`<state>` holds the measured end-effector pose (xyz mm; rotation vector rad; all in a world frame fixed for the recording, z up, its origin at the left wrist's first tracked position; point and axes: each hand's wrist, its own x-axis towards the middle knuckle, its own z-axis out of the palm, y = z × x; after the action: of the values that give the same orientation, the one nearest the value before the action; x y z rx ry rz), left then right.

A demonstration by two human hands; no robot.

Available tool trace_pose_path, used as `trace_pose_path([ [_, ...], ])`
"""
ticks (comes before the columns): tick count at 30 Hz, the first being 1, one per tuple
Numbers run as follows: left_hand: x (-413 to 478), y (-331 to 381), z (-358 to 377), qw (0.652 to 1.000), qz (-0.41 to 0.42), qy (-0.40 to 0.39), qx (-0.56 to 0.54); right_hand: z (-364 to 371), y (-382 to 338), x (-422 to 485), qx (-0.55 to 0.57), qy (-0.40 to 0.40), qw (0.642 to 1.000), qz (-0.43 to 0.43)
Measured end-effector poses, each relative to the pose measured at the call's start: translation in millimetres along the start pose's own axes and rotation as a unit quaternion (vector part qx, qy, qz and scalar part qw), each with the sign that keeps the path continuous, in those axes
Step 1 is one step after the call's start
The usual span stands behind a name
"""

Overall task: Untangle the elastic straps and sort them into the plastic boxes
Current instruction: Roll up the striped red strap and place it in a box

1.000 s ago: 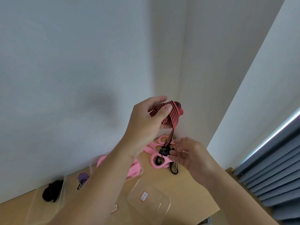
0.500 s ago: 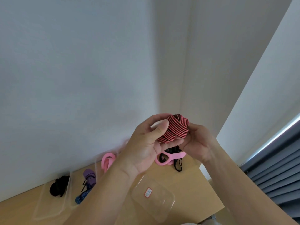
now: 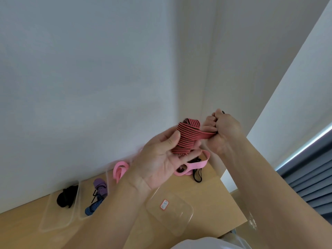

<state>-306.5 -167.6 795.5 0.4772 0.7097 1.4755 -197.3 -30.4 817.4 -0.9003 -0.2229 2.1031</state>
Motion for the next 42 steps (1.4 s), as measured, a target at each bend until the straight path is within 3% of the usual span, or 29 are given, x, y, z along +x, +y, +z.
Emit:
trace_pose_path([
  [3,3.9,11.3,0.7,0.999,0.033,0.002,-0.019,0.9,-2.4,-4.1,-0.051,-0.004,0.999,-0.008],
  [6,3.7,17.5,-1.5,0.999,0.034,-0.016,-0.019,1.5,-2.1,-9.5,-0.029,0.024,0.999,-0.02],
  [11,-4.4,19.3,4.6,0.997,0.018,-0.071,-0.003,-3.9,15.0,-8.1,-0.209,0.076,0.972,-0.073],
  [14,-10.7,17.2,14.8,0.996,0.007,-0.066,0.061,-7.2,24.3,-3.2,-0.289,0.107,0.946,-0.1],
  [18,-16.7,8.5,29.7,0.992,-0.009,0.031,0.124,-13.0,28.0,8.8,-0.318,0.151,0.918,-0.183],
  [22,-11.5,-1.5,37.8,0.971,0.043,0.15,0.178,-18.6,32.6,14.1,-0.37,0.169,0.875,-0.262],
  [26,-10.9,-5.0,34.7,0.948,0.071,0.19,0.246,-24.1,29.0,16.2,-0.376,0.17,0.864,-0.29],
  [29,-10.5,-3.7,30.9,0.949,0.039,0.219,0.223,-28.8,26.5,15.6,-0.372,0.158,0.864,-0.3],
  [32,-3.5,-0.6,32.5,0.938,0.015,0.296,0.18,-30.7,30.5,12.7,-0.386,0.139,0.857,-0.311],
  [37,6.6,-2.4,28.1,0.919,0.09,0.352,0.15,-38.6,42.1,13.4,-0.397,0.131,0.86,-0.293],
  [42,1.1,-3.5,25.9,0.935,0.089,0.332,0.091,-57.6,33.5,36.8,-0.248,0.22,0.94,-0.085],
])
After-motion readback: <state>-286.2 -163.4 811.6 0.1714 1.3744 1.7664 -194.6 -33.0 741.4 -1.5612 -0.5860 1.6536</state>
